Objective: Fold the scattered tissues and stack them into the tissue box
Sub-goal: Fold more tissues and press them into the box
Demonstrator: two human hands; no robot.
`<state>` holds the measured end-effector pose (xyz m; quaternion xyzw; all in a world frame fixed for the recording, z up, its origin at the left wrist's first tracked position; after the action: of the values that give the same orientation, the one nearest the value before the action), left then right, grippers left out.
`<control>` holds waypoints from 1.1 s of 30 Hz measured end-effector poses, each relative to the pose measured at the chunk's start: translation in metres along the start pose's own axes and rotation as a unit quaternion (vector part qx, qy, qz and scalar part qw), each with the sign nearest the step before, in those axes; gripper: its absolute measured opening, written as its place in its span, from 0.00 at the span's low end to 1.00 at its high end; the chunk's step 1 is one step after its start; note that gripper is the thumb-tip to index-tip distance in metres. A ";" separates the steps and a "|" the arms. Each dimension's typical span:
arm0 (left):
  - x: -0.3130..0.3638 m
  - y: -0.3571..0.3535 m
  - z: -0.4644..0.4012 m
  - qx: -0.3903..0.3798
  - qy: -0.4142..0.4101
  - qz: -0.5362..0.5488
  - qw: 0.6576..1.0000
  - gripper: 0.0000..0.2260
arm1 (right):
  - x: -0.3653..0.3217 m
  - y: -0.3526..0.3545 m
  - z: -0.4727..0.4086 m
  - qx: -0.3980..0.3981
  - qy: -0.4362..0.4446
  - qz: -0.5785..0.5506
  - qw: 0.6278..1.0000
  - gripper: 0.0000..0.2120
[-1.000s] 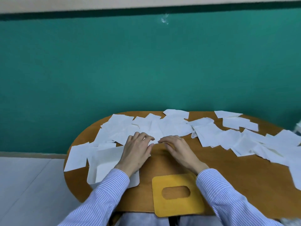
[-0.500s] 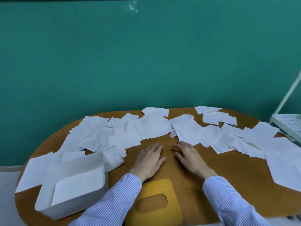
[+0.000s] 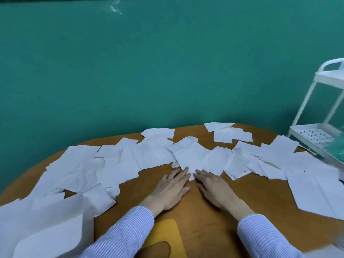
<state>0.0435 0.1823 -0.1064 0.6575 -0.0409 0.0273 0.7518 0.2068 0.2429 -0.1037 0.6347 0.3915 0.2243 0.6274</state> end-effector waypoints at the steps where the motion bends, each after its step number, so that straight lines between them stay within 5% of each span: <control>1: 0.000 0.001 0.007 0.000 -0.007 0.000 1.000 0.26 | -0.002 0.000 0.006 0.008 0.009 -0.009 1.000 0.21; 9: 0.008 0.011 0.073 0.044 -0.100 0.011 0.994 0.21 | -0.025 0.007 0.075 0.018 0.054 -0.046 0.997 0.18; 14: 0.004 0.007 0.079 0.122 -0.068 0.048 0.989 0.22 | -0.040 0.016 0.097 -0.005 0.092 -0.044 0.995 0.17; 20: 0.007 -0.012 0.072 0.002 -0.039 0.062 0.997 0.27 | -0.034 0.029 0.088 0.012 0.102 -0.048 0.994 0.15; 24: -0.002 -0.011 0.075 0.007 -0.052 0.121 0.991 0.24 | -0.012 0.031 0.072 0.060 0.066 -0.057 0.994 0.14; 33: -0.020 -0.005 0.078 0.057 -0.068 0.167 0.982 0.16 | -0.001 0.006 0.059 -0.012 0.097 -0.014 0.995 0.20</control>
<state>0.0221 0.1049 -0.1028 0.6834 -0.1995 0.1100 0.6936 0.2535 0.2060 -0.1040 0.5967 0.4570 0.2808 0.5968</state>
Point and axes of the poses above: each hand's wrist, its own z-axis away from the middle knuckle, its own y-axis out of the back of the hand, x = y × z, the point moved 3 cm from there along -z, towards the middle knuckle, and after that the axes turned 7 degrees about y, right-handed, at the moved point
